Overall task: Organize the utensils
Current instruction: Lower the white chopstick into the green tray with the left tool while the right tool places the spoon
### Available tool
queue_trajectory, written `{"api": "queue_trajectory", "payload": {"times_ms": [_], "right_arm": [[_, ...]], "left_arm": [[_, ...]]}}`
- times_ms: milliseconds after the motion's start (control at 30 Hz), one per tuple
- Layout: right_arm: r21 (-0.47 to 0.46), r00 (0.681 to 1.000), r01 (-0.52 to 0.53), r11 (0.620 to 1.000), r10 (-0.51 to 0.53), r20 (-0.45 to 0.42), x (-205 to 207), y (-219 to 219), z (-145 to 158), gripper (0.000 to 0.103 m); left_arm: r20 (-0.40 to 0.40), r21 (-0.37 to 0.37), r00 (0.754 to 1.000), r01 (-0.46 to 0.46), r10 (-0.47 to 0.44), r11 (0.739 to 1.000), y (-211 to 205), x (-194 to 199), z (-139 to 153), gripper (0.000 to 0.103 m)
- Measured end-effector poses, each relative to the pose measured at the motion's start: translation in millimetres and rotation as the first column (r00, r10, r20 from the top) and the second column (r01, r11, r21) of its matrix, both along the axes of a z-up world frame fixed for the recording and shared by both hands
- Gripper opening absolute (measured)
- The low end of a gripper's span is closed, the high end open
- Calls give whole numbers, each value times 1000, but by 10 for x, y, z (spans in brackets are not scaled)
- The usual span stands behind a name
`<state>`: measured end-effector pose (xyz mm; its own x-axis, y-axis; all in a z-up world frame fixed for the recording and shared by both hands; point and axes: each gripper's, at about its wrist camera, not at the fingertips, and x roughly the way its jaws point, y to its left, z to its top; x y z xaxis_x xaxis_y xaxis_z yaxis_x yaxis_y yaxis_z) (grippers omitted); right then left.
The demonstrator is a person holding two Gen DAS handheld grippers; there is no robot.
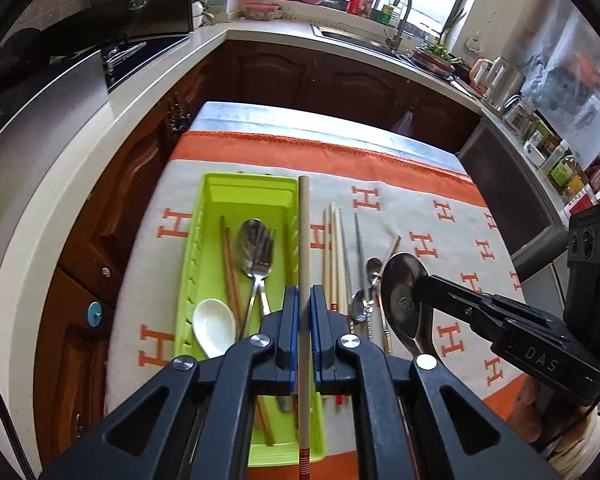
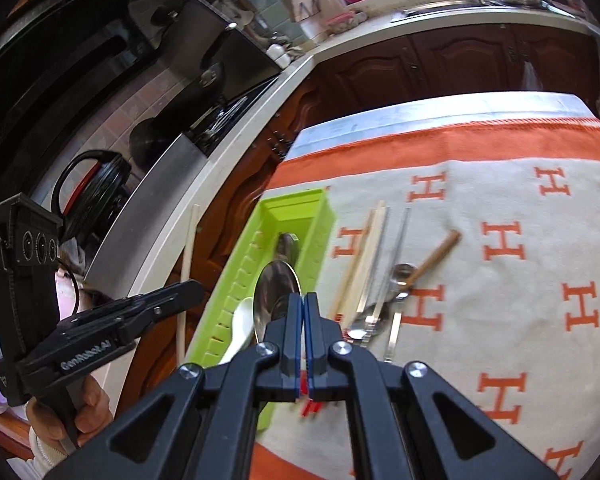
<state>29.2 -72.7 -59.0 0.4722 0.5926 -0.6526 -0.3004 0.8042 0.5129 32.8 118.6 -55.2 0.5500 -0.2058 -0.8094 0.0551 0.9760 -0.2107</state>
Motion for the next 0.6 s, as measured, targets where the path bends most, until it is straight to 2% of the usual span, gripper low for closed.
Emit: {"api": "queue_trajectory", "payload": {"times_ms": [67, 333, 600], "right_arm": [[-23, 1000, -23, 999, 23, 10, 3, 212, 34, 1], [-170, 998, -41, 985, 48, 37, 64, 875, -107, 1], [-270, 999, -16, 963, 27, 37, 177, 1083, -393, 1]], "left_arm": [[-3, 23, 999, -36, 36, 999, 142, -8, -55, 3], [-6, -20, 995, -98, 98, 995, 500, 166, -227, 3], [-3, 12, 999, -50, 50, 999, 445, 548, -315, 3]]}}
